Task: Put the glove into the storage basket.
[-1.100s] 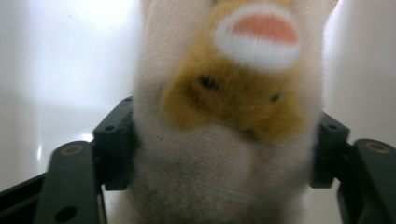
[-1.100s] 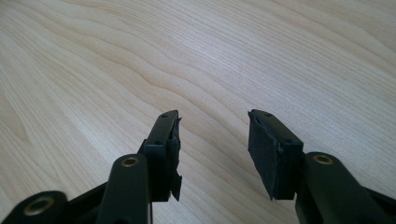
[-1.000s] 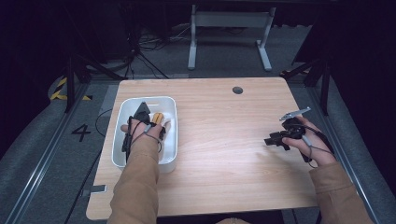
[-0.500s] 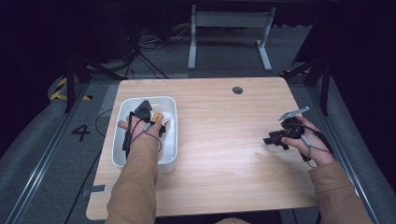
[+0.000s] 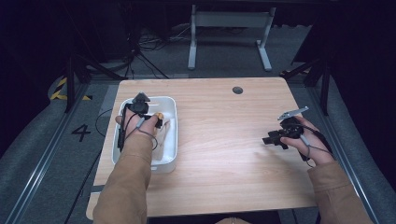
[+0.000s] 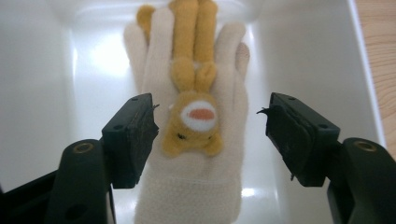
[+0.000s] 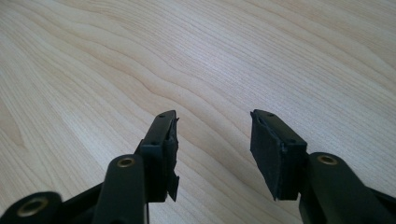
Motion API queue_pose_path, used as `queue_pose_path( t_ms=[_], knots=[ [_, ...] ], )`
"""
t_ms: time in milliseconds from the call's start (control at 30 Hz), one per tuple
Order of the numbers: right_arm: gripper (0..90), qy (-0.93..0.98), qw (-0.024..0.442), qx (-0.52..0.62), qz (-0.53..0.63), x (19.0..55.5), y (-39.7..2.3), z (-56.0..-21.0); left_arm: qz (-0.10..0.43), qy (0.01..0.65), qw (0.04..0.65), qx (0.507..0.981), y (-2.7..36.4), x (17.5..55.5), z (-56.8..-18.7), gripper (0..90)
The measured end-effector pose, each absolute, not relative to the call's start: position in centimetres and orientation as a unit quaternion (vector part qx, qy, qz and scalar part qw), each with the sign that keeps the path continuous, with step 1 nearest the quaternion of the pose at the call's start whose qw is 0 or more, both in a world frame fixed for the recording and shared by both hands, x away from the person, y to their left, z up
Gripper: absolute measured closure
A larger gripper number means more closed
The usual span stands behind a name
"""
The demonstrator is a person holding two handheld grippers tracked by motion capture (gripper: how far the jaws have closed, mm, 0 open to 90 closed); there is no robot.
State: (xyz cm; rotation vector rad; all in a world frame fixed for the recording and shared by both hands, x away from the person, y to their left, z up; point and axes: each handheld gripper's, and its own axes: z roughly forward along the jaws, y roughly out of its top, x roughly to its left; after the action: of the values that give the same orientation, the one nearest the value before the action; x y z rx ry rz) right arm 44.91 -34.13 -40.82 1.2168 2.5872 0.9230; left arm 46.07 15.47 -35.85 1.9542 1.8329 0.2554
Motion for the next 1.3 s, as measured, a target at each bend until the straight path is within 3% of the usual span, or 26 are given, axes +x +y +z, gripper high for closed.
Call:
queue_pose_path(
  t_ms=[433, 867, 1100, 1300],
  knots=[
    [51.4, 0.859, 0.07, 0.394, 0.319, 44.5, -34.1, -40.7, 0.119, 0.582, 0.307, 0.743, 14.9, 45.1, -34.5, 36.9],
    [49.7, 0.853, 0.033, 0.354, 0.382, 44.2, -34.2, -40.8, 0.108, 0.477, 0.363, 0.793, 10.2, 43.4, -35.1, 33.9],
    [49.7, 0.853, 0.037, 0.352, 0.385, 44.4, -34.3, -41.1, 0.105, 0.412, 0.39, 0.817, 7.4, 41.7, -34.7, 33.1],
    [49.4, 0.856, 0.032, 0.346, 0.382, 44.0, -33.8, -41.4, 0.071, 0.355, 0.387, 0.848, 5.0, 40.4, -35.7, 30.0]
  ],
)
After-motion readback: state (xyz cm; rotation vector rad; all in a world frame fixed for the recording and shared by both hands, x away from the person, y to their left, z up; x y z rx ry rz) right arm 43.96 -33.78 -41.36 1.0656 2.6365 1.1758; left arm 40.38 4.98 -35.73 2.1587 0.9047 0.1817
